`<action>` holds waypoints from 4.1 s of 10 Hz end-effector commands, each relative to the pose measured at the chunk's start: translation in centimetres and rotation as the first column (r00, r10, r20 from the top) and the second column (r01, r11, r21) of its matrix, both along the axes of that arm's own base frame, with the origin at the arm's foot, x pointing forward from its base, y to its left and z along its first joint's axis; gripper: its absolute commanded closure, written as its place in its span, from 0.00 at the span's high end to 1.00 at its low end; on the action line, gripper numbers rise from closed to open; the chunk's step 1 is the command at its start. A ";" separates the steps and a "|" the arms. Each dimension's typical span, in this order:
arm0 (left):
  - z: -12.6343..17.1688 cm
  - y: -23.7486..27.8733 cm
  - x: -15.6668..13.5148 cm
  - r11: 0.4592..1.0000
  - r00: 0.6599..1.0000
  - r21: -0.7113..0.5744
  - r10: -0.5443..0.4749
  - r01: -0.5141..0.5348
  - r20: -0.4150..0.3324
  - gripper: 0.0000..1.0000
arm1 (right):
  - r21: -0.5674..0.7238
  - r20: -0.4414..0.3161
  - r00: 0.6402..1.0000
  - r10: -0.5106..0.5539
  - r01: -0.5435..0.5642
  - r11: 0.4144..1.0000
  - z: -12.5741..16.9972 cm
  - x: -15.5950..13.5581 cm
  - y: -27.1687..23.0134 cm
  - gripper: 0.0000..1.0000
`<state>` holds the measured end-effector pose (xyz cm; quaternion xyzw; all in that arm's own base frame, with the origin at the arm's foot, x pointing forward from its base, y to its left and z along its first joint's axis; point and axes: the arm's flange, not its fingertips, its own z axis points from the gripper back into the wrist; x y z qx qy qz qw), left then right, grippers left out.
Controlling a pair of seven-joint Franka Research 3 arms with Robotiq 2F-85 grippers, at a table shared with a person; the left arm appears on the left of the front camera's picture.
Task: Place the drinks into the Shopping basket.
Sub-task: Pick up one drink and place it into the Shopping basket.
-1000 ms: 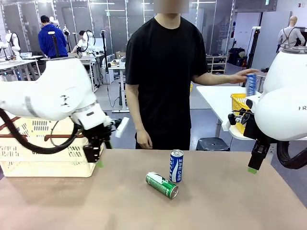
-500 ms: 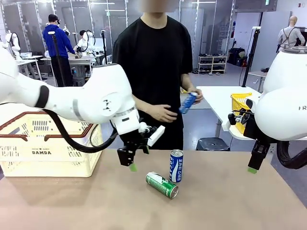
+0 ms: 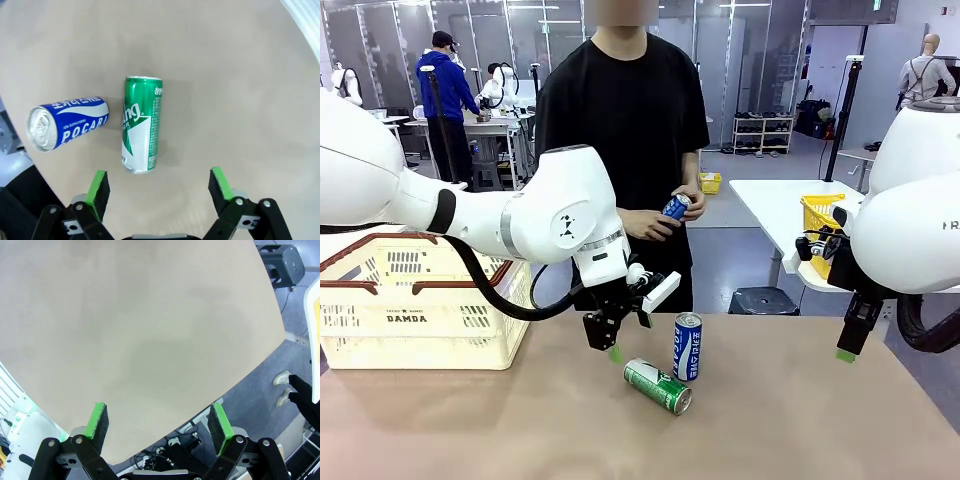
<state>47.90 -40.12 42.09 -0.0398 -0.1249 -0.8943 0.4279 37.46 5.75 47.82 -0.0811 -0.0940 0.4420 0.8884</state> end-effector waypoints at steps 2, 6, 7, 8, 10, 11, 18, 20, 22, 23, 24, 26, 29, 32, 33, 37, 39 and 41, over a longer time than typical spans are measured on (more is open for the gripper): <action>0.0 0.1 -0.2 1.000 1.000 -0.003 0.007 -0.007 -0.005 1.00 | 0.002 -0.001 1.000 -0.001 0.001 1.000 -0.1 0.0 -0.1 1.00; -1.8 -1.3 0.6 0.994 0.993 0.010 -0.111 0.112 -0.040 1.00 | 0.002 -0.001 1.000 -0.001 0.001 1.000 -0.1 0.0 -0.1 1.00; -2.4 -1.8 0.7 0.992 0.991 0.021 -0.124 0.126 -0.047 1.00 | 0.002 -0.001 1.000 -0.001 0.001 1.000 -0.1 0.0 -0.1 1.00; -2.9 -2.2 0.6 0.989 0.988 0.026 -0.144 0.146 -0.056 1.00 | 0.002 -0.001 1.000 -0.001 0.001 1.000 -0.1 0.0 -0.1 1.00; -4.4 -2.8 0.8 0.985 0.984 0.028 -0.167 0.169 -0.055 1.00 | 0.002 -0.001 1.000 -0.001 0.001 1.000 -0.1 0.0 -0.1 1.00; -5.1 -3.2 0.8 0.984 0.984 0.042 -0.174 0.176 -0.042 1.00 | 0.002 -0.001 1.000 -0.001 0.001 1.000 -0.1 0.0 -0.1 1.00; -9.0 -3.9 0.6 0.990 0.990 0.115 -0.095 0.084 0.100 1.00 | 0.002 -0.001 1.000 -0.001 0.001 1.000 -0.1 0.0 -0.1 1.00; -10.1 -4.0 0.2 0.991 0.993 0.105 -0.093 0.085 0.070 1.00 | 0.002 -0.001 1.000 -0.001 0.001 1.000 -0.1 0.0 -0.1 1.00; -10.9 -4.2 0.0 0.990 0.994 0.113 -0.095 0.089 0.053 1.00 | 0.002 -0.001 1.000 -0.001 0.001 1.000 -0.1 0.0 -0.1 1.00; -11.3 -4.2 -0.1 0.989 0.994 0.123 -0.092 0.085 0.052 1.00 | 0.002 -0.001 1.000 -0.001 0.001 1.000 -0.1 0.0 -0.1 1.00; -11.4 -4.2 -0.3 0.989 0.995 0.122 -0.089 0.083 0.046 1.00 | 0.002 -0.001 1.000 -0.001 0.001 1.000 -0.1 0.0 -0.1 1.00; -11.9 -4.1 -0.4 0.988 0.996 0.134 -0.081 0.077 0.029 1.00 | 0.002 -0.001 1.000 -0.001 0.001 1.000 -0.1 0.0 -0.1 1.00; -12.4 -3.7 -0.4 0.989 0.999 0.138 -0.048 0.044 0.022 1.00 | 0.002 -0.001 1.000 -0.001 0.001 1.000 -0.1 0.0 -0.1 1.00; -12.4 -3.3 -0.5 0.994 0.999 0.106 -0.041 0.039 0.016 0.79 | 0.002 -0.001 1.000 -0.001 0.001 1.000 -0.1 0.0 -0.1 1.00; -12.4 -3.3 -0.5 0.993 0.999 0.110 -0.032 0.030 0.013 0.68 | 0.002 -0.001 1.000 -0.001 0.001 1.000 -0.1 0.0 -0.1 1.00; -12.2 -3.2 -0.5 0.993 1.000 0.118 -0.009 0.011 -0.019 0.28 | 0.002 -0.001 1.000 -0.001 0.001 1.000 -0.1 0.0 -0.1 1.00; -11.9 -3.3 -0.7 0.992 1.000 0.126 -0.001 0.004 -0.031 0.09 | 0.002 -0.001 1.000 -0.001 0.001 1.000 -0.1 0.0 -0.1 1.00; -10.3 -3.6 -1.3 0.990 0.997 0.134 0.057 -0.049 -0.058 0.00 | 0.002 -0.001 1.000 -0.001 0.001 1.000 -0.1 0.0 -0.1 1.00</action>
